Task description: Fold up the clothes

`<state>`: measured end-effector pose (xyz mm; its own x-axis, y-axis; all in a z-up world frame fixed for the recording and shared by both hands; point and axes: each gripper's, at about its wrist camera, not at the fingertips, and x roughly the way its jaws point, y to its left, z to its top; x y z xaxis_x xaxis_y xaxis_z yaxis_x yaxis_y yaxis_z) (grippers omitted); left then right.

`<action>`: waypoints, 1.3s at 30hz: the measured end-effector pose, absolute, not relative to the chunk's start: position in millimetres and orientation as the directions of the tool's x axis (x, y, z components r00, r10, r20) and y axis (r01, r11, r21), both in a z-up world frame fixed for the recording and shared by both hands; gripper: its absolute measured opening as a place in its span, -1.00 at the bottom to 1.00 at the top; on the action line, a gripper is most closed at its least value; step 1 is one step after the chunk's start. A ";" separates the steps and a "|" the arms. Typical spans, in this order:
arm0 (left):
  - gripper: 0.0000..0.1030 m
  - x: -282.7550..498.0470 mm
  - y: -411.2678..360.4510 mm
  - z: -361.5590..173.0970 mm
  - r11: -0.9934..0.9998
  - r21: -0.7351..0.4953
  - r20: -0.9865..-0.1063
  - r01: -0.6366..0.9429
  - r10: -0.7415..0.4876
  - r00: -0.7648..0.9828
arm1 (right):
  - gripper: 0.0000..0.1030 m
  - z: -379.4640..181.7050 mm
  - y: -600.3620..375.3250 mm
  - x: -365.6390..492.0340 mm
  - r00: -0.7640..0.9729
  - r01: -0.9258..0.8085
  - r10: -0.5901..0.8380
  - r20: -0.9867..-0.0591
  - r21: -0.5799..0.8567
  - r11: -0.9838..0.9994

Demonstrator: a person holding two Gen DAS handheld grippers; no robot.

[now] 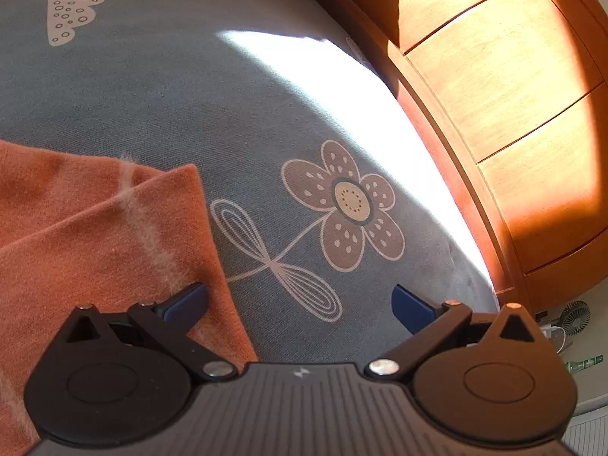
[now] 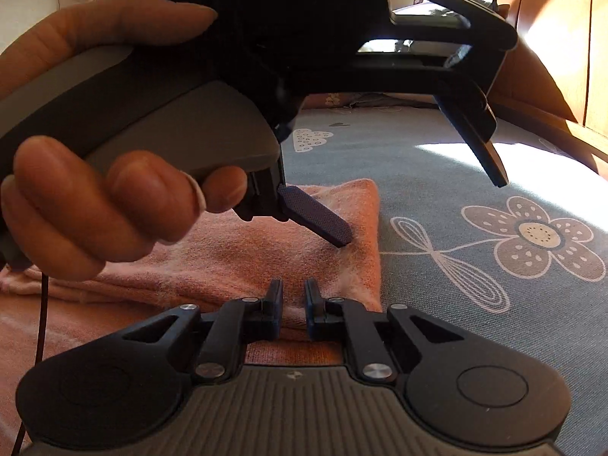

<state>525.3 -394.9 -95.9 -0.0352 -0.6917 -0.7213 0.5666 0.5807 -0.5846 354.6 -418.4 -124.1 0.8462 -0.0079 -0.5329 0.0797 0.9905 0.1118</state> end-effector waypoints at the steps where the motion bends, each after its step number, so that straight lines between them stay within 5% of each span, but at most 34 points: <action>1: 0.98 528.4 -398.6 -99.3 0.584 -0.578 -0.725 0.570 -0.688 -0.031 | -0.73 -124.1 -418.5 354.9 0.846 0.080 -0.007 -0.533 0.113 0.990; 15: 0.98 547.8 -388.5 -70.1 0.565 -0.572 -0.638 0.595 -0.762 0.110 | -0.72 -123.5 -423.8 358.0 0.847 0.075 0.016 -0.532 0.149 0.986; 23: 0.98 566.3 -404.2 -109.2 0.607 -0.568 -0.656 0.556 -0.741 0.139 | -0.72 -123.9 -421.6 358.6 0.846 0.076 0.012 -0.533 0.143 0.987; 29: 0.98 571.3 -397.9 -98.1 0.556 -0.636 -0.591 0.535 -0.797 0.125 | -0.72 -124.1 -420.5 360.0 0.846 0.074 0.018 -0.533 0.151 0.986; 39: 0.98 566.4 -394.4 -98.0 0.564 -0.621 -0.606 0.544 -0.786 0.123 | -0.71 -121.6 -421.5 359.8 0.845 0.074 0.018 -0.535 0.151 0.986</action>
